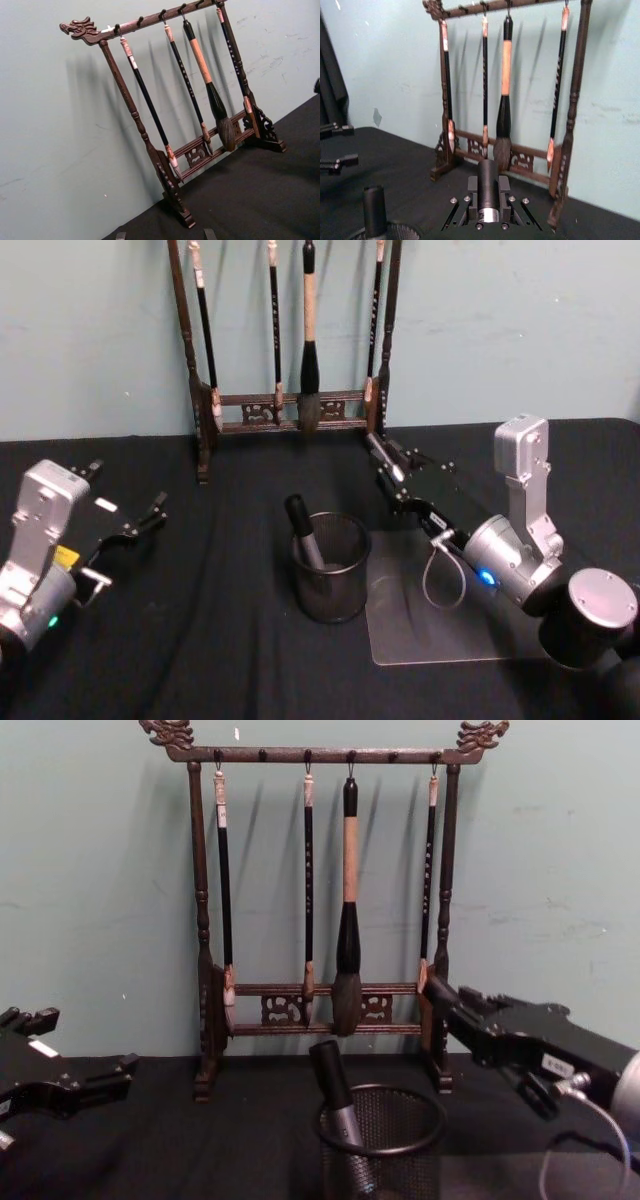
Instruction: Pick up the water-based marker from the table and place it into the pen holder.
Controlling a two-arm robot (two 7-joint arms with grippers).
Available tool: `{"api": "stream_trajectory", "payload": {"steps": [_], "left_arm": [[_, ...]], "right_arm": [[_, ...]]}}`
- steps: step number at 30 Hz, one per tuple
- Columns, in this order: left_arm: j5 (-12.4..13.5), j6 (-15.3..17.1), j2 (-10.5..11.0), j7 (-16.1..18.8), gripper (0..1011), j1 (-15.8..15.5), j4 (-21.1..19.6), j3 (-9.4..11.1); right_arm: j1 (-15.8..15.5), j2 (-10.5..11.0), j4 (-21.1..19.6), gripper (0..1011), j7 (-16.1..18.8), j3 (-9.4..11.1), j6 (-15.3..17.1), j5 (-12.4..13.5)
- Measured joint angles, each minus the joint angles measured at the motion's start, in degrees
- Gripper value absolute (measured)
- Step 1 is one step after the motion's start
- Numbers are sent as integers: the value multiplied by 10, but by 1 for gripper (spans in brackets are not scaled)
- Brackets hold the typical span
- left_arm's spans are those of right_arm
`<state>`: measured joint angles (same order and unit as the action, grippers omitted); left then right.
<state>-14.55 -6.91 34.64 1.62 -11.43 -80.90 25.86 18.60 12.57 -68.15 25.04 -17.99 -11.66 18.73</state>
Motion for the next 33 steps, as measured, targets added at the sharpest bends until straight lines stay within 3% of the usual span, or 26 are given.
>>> {"api": "stream_trajectory", "payload": {"steps": [16,33], "left_arm": [[0,0,0,0,1009,0,0,0],[0,0,0,0,1009,0,0,0]], "right_arm": [[59,-25,74,250,68,-25,-57,18],[75,-33,87,250,105,-51,-69,37]]}}
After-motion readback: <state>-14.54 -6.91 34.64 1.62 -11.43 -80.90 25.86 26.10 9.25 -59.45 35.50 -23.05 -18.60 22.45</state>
